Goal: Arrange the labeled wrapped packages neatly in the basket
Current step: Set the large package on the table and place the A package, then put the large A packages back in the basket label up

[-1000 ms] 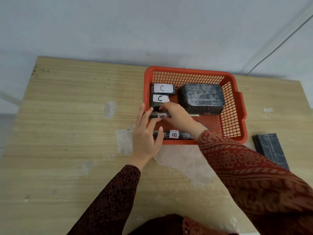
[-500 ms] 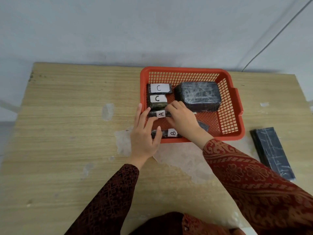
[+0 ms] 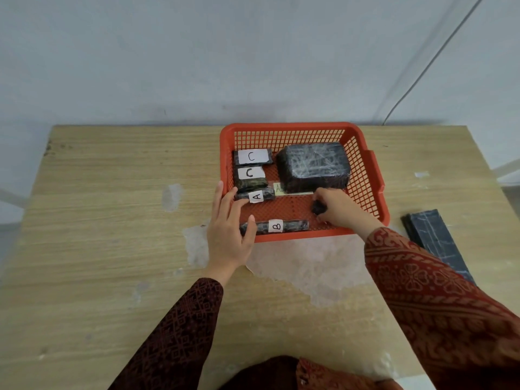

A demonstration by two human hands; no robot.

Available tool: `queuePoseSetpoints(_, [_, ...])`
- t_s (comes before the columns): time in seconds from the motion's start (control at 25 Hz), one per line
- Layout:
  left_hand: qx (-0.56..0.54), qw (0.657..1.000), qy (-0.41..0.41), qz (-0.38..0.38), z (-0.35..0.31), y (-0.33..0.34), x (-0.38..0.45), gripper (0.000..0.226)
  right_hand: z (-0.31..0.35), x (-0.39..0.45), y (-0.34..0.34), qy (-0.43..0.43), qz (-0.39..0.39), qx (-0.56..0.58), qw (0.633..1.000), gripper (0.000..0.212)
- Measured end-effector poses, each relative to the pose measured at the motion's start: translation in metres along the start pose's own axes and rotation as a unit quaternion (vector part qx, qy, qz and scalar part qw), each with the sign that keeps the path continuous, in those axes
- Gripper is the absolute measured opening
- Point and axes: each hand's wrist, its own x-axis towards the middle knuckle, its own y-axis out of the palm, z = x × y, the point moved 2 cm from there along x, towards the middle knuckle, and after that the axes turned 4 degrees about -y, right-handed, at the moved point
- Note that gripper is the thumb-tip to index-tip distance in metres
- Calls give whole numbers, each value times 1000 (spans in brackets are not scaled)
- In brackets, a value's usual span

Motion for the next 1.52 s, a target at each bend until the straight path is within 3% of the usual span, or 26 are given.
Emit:
queuePoseSetpoints(0.16, [13, 1000, -5, 1, 2, 1, 0, 37, 6, -1, -14, 10, -20, 246, 969, 33])
queuePoseSetpoints(0.32, [10, 998, -53, 15, 2, 0, -3, 58, 29, 1, -17, -28, 42, 354, 934, 31])
queuePoseSetpoints(0.48, [-4, 998, -64, 25, 2, -2, -3, 66, 57, 17, -3, -21, 15, 289, 957, 36])
queuePoseSetpoints(0.6, [-1, 998, -64, 23, 3, -1, -4, 69, 78, 25, 13, -81, 10, 173, 981, 28])
queuePoseSetpoints(0.72, [-14, 997, -74, 23, 4, 0, -4, 72, 92, 24, 29, -146, -19, 106, 983, 25])
queuePoseSetpoints(0.88, [-24, 997, -73, 11, 7, 2, -3, 71, 101, 26, 38, -141, -72, 28, 987, 24])
queuePoseSetpoints(1.16, [10, 995, -87, 44, 1, -2, -4, 72, 104, 21, 26, -147, -101, 104, 978, 20])
queuePoseSetpoints(1.32, [120, 989, -82, 8, -19, -6, 2, 57, 68, 1, -2, -136, -204, 154, 957, 12])
queuePoseSetpoints(1.44, [53, 997, -52, -4, -46, 7, 20, 46, 16, -10, -23, -50, -285, 182, 940, 27])
queuePoseSetpoints(1.52, [-35, 996, -65, 48, -59, 27, 39, 47, -16, -8, -30, 32, -274, 234, 932, 47])
